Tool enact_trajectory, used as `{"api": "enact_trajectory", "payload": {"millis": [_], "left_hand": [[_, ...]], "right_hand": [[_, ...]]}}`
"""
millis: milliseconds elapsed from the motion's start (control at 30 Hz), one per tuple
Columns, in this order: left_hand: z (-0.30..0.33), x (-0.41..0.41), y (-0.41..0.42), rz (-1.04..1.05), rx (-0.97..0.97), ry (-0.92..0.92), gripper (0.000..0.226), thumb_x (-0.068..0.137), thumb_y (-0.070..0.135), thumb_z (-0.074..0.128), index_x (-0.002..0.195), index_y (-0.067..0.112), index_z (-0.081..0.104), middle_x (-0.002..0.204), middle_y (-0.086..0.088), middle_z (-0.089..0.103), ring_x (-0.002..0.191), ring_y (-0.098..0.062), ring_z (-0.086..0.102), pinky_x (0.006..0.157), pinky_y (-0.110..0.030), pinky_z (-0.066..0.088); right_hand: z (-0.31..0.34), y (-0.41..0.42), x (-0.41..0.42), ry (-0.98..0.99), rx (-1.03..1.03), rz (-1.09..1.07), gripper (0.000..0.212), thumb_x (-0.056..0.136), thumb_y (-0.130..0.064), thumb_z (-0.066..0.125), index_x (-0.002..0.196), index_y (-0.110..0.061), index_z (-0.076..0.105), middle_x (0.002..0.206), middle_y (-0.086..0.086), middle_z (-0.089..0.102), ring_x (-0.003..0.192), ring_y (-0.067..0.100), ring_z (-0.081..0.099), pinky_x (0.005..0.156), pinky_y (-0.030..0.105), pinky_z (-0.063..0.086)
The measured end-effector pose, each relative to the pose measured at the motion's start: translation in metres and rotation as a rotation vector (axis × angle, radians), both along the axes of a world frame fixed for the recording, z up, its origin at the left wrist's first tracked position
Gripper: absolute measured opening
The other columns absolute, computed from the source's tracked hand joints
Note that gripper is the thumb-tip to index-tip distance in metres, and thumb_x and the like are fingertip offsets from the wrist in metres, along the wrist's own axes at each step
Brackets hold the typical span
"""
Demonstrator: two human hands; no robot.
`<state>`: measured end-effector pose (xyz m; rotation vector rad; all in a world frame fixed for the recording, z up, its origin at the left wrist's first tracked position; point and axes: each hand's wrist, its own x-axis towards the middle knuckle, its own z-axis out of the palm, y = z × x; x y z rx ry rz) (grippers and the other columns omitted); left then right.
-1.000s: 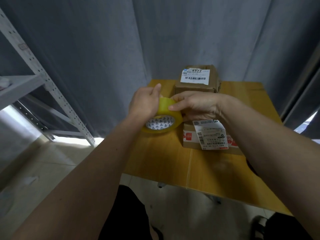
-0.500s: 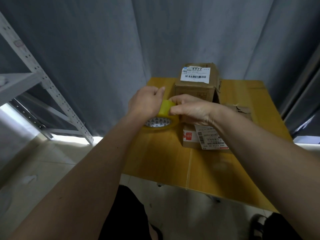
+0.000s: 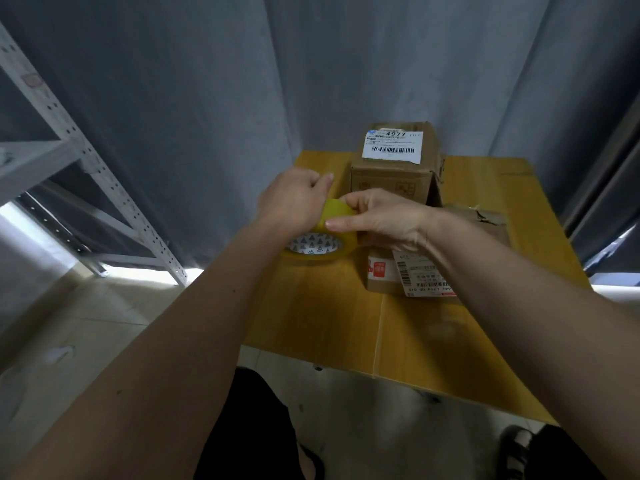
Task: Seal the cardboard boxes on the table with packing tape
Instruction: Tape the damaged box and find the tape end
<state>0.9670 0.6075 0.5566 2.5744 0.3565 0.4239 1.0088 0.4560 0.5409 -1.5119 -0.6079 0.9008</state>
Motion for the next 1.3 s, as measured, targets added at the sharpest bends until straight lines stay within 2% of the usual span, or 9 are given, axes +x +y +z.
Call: {"api": "enact_trajectory", "payload": {"millis": [133,267,400,567,700,833,967,1200,1300], "left_hand": [[0.001,-0.001,0.005,-0.012,-0.055,0.002,0.046,0.099,0.044,0.044,0.06,0.019,0.048,0.056,0.003,0.047,0.06,-0.018,0.049,0.062,-0.031,0.038],[0.004,-0.002,0.006,-0.02,-0.036,0.011,0.048,0.099,0.042,0.045,0.057,0.02,0.045,0.055,0.002,0.043,0.057,-0.017,0.045,0.059,-0.031,0.035],[0.006,-0.003,0.003,-0.016,0.01,0.024,0.05,0.099,0.041,0.045,0.055,0.019,0.039,0.054,0.002,0.04,0.056,-0.017,0.042,0.056,-0.03,0.03],[0.006,-0.005,0.003,-0.009,0.042,0.03,0.049,0.099,0.041,0.044,0.055,0.02,0.039,0.055,0.003,0.041,0.054,-0.015,0.042,0.052,-0.03,0.028],[0.006,-0.007,0.003,-0.013,0.044,0.014,0.048,0.099,0.042,0.044,0.056,0.021,0.041,0.055,0.004,0.043,0.055,-0.014,0.044,0.052,-0.029,0.029],[0.008,-0.007,0.007,-0.025,0.033,0.018,0.047,0.099,0.043,0.045,0.059,0.018,0.046,0.058,0.002,0.047,0.059,-0.018,0.048,0.057,-0.03,0.033],[0.009,-0.007,0.008,-0.035,0.021,0.023,0.048,0.099,0.042,0.046,0.057,0.019,0.044,0.055,0.002,0.045,0.057,-0.018,0.045,0.058,-0.03,0.033],[0.006,-0.008,0.014,-0.074,-0.068,0.071,0.048,0.098,0.039,0.05,0.055,0.019,0.042,0.055,0.001,0.043,0.056,-0.017,0.043,0.062,-0.034,0.039],[0.006,-0.008,0.014,-0.1,-0.106,0.084,0.049,0.098,0.037,0.05,0.053,0.02,0.039,0.053,0.001,0.039,0.053,-0.017,0.039,0.06,-0.034,0.036]], "right_hand": [[0.003,-0.003,0.002,0.054,0.016,0.055,0.043,0.077,-0.008,0.067,0.119,-0.001,0.058,0.104,0.01,0.069,0.098,0.022,0.068,0.089,0.035,0.056],[0.006,0.0,0.0,0.124,0.043,0.119,0.033,0.077,-0.012,0.066,0.11,-0.006,0.061,0.102,0.008,0.071,0.1,0.02,0.068,0.091,0.036,0.056],[0.005,0.008,-0.003,0.008,-0.028,0.026,0.012,0.086,-0.003,0.061,0.097,-0.009,0.06,0.093,0.01,0.066,0.089,0.02,0.065,0.093,0.04,0.052],[0.003,0.01,-0.008,-0.167,-0.086,-0.047,0.01,0.086,0.001,0.058,0.093,-0.007,0.06,0.086,0.014,0.059,0.084,0.027,0.058,0.092,0.05,0.048],[0.002,0.009,-0.009,-0.229,-0.091,-0.069,0.014,0.083,0.0,0.06,0.096,-0.004,0.061,0.09,0.019,0.06,0.087,0.031,0.058,0.094,0.057,0.046],[0.0,0.006,-0.008,-0.113,-0.035,-0.05,0.032,0.082,0.002,0.062,0.113,0.008,0.058,0.097,0.021,0.063,0.089,0.029,0.062,0.093,0.049,0.049],[0.001,0.01,-0.009,-0.055,-0.028,-0.032,0.053,0.063,-0.026,0.078,0.108,-0.002,0.063,0.102,0.018,0.069,0.094,0.028,0.068,0.087,0.041,0.055],[0.003,0.005,-0.008,0.044,-0.025,0.071,0.04,0.077,-0.014,0.068,0.114,-0.002,0.059,0.108,0.014,0.067,0.103,0.025,0.066,0.096,0.042,0.052],[0.006,0.007,-0.011,0.03,-0.067,0.087,0.049,0.077,-0.026,0.069,0.12,-0.005,0.059,0.116,0.013,0.068,0.112,0.027,0.064,0.1,0.046,0.049]]}}
